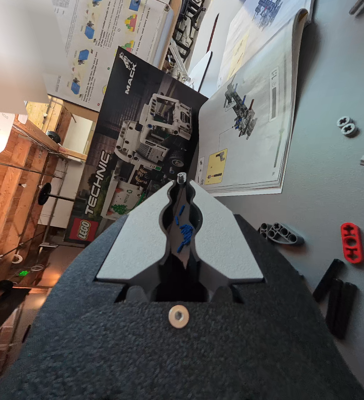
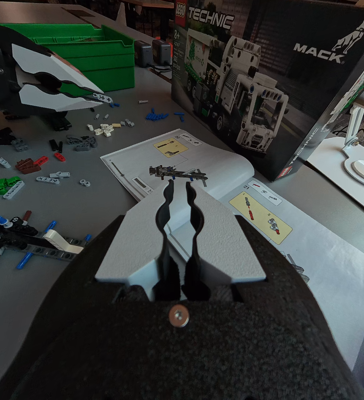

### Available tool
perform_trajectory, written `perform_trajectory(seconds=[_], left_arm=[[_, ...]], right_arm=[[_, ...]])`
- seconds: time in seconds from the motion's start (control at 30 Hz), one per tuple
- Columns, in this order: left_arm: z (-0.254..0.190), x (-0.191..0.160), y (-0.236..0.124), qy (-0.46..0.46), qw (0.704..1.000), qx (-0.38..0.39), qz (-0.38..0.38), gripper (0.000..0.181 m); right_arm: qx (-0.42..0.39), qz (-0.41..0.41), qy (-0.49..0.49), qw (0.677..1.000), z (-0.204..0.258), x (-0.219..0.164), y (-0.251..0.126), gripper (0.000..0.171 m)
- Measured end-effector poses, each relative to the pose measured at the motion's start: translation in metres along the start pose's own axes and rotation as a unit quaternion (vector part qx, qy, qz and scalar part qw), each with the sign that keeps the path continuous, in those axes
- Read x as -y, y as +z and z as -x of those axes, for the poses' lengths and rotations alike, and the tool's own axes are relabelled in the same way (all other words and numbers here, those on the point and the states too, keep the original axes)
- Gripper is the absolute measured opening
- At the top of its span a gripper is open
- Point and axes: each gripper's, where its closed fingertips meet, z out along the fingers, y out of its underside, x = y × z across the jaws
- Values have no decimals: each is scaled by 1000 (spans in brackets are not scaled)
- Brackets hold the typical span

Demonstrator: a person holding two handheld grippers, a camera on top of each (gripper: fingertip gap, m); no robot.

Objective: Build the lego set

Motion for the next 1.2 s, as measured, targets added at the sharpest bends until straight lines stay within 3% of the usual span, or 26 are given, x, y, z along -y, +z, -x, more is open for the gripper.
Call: perform_trajectory(seconds=[0.17,0.37,0.6,0.67,0.77,0.83,0.9,1.0,1.2], left_arm=[[23,-16,2,-124,992,14,21,6],[41,-24,-1,-308,951,-14,-8,6],[37,-21,0,-308,951,-23,-17,6],[36,-21,0,-254,967,-7,-8,5],[33,-24,-1,-17,998,57,30,5],[27,-24,-1,132,986,83,55,6],[23,-22,-2,220,968,99,63,5],[26,-18,-5,295,946,122,67,5],[26,4,-11,359,921,151,33,5]], right_arm=[[0,-1,-1,1000,0,1,-1,8],[0,-2,-2,1000,1,2,-1,8],[1,-1,-3,1000,1,2,-1,8],[0,-1,-3,1000,1,2,-1,8],[-1,-1,-3,1000,0,1,-1,8],[0,-1,-1,1000,0,1,-1,8],[1,1,-1,1000,0,0,0,8],[1,3,-2,1000,1,-1,1,8],[-1,3,0,1000,-1,-2,1,8]])
